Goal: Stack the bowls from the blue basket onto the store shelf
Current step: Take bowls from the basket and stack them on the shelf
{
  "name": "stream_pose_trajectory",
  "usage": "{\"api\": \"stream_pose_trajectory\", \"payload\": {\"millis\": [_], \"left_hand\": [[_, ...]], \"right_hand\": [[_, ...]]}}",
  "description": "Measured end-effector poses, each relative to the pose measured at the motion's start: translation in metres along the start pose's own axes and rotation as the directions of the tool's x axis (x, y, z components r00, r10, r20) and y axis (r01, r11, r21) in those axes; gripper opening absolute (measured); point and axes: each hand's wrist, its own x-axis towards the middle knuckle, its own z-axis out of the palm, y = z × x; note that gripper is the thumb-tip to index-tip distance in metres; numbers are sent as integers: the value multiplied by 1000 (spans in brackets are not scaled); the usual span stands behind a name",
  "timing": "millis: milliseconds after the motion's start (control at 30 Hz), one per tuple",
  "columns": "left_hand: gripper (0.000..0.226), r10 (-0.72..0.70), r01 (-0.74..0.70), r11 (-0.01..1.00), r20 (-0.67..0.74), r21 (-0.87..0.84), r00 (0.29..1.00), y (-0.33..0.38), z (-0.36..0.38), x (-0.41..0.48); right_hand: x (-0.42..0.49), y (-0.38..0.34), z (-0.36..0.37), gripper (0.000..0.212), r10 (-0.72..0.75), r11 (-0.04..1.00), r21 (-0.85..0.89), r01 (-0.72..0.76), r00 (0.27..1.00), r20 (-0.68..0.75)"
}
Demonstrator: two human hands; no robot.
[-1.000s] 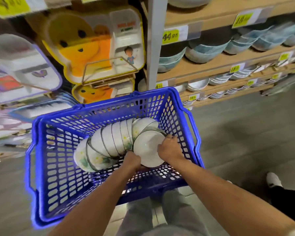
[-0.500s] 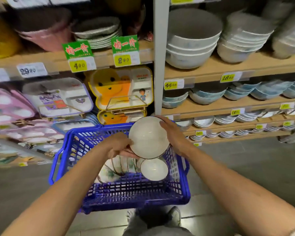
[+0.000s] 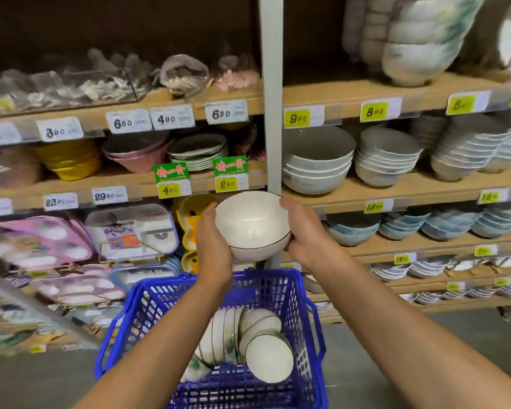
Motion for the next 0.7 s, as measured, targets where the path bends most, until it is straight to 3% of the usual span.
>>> {"api": "stream_pose_trajectory", "payload": {"millis": [233, 400, 533, 700], "left_hand": [[33, 34, -22, 979, 57, -201, 998, 48, 20, 0], [30, 19, 50, 965, 260, -257, 965, 71, 45, -15], [34, 11, 90, 965, 379, -248, 925, 84, 76, -35], [34, 4, 110, 973, 487, -205, 873, 90, 128, -66]], "right_hand": [[-41, -33, 8, 31, -203, 979, 15, 203, 979, 15], [-72, -54, -3, 43, -349, 936, -20, 350, 925, -147], [-95, -72, -27, 38, -469, 877, -19, 480, 845, -257], [-112, -104, -70, 36, -489, 850, -19, 527, 774, -401]]}}
